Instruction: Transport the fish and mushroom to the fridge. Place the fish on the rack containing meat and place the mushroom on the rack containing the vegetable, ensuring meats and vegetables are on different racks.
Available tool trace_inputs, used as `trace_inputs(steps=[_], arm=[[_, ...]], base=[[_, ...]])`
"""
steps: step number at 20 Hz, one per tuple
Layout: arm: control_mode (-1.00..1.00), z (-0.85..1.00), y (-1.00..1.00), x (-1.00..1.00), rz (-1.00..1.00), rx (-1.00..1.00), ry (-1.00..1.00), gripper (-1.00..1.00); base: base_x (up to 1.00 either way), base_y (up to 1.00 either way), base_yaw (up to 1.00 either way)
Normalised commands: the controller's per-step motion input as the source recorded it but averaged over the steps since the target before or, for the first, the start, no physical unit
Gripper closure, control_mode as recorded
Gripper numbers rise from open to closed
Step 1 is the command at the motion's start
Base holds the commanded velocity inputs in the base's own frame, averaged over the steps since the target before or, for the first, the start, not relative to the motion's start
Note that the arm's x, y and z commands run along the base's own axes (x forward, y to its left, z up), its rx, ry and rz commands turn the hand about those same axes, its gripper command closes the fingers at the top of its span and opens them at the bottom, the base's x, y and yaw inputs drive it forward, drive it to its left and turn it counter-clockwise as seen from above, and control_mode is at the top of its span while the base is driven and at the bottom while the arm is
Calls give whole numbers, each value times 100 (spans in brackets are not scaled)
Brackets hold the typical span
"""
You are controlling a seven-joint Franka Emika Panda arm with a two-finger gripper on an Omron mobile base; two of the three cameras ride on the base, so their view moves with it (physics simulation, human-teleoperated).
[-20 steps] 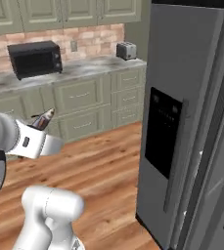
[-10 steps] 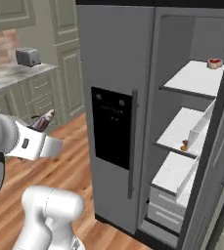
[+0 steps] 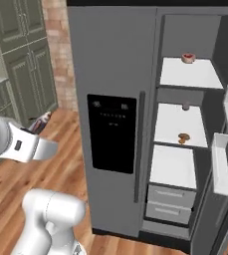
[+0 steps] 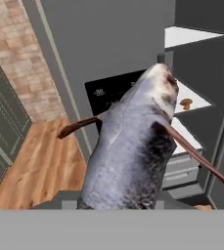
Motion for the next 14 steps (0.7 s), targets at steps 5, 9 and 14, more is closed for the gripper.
trace_inputs(steps=[5,9,14], arm=[[100,0,0,0,0,0,0,100],[100,0,0,0,0,0,0,100],[100,0,0,0,0,0,0,100]], base=[[18,-48,-22],[59,-30,-27],[87,-10,-28]])
